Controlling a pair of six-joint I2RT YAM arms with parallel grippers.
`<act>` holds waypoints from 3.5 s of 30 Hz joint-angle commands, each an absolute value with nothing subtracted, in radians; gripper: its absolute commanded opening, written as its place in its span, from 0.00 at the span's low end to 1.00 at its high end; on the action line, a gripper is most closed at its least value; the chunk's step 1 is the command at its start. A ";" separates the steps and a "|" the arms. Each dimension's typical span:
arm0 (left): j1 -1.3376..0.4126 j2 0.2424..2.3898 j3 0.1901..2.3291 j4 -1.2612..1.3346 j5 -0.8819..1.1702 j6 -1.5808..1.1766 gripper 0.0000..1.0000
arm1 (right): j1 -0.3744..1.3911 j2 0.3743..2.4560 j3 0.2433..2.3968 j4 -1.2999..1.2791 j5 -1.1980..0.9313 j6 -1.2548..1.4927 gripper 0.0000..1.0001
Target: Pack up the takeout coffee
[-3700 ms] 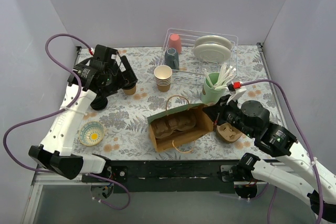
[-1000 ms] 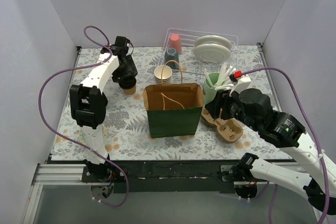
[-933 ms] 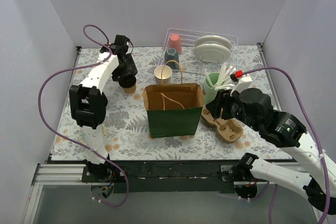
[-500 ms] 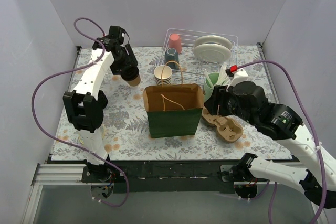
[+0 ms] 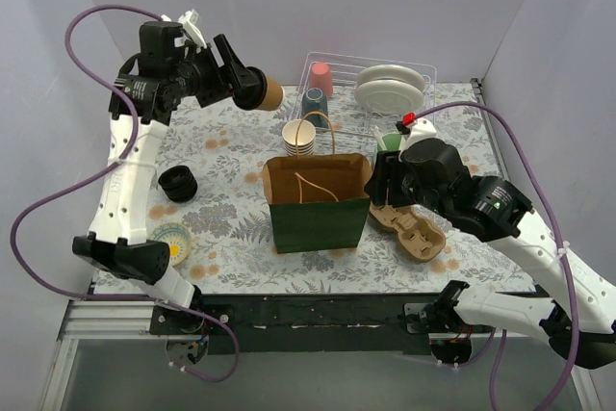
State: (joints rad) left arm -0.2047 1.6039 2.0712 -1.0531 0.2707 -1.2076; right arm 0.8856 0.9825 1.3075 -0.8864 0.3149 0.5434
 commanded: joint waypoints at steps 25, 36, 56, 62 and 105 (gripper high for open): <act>-0.259 1.422 2.082 -1.107 0.663 -0.871 0.00 | 0.876 1.097 1.430 -0.824 0.433 0.514 0.63; -0.494 1.402 2.034 -1.078 0.578 -0.730 0.00 | 0.851 1.107 1.411 -0.839 0.397 0.486 0.62; -0.555 1.339 1.928 -1.167 0.437 -0.634 0.00 | 0.827 1.126 1.276 -0.629 0.341 0.434 0.04; -0.561 1.359 1.989 -1.230 0.446 -0.598 0.00 | 0.827 0.950 1.099 -0.361 0.322 0.385 0.01; -0.603 1.129 1.801 -1.088 0.417 -0.529 0.00 | 0.838 0.764 0.842 -0.175 0.261 0.379 0.01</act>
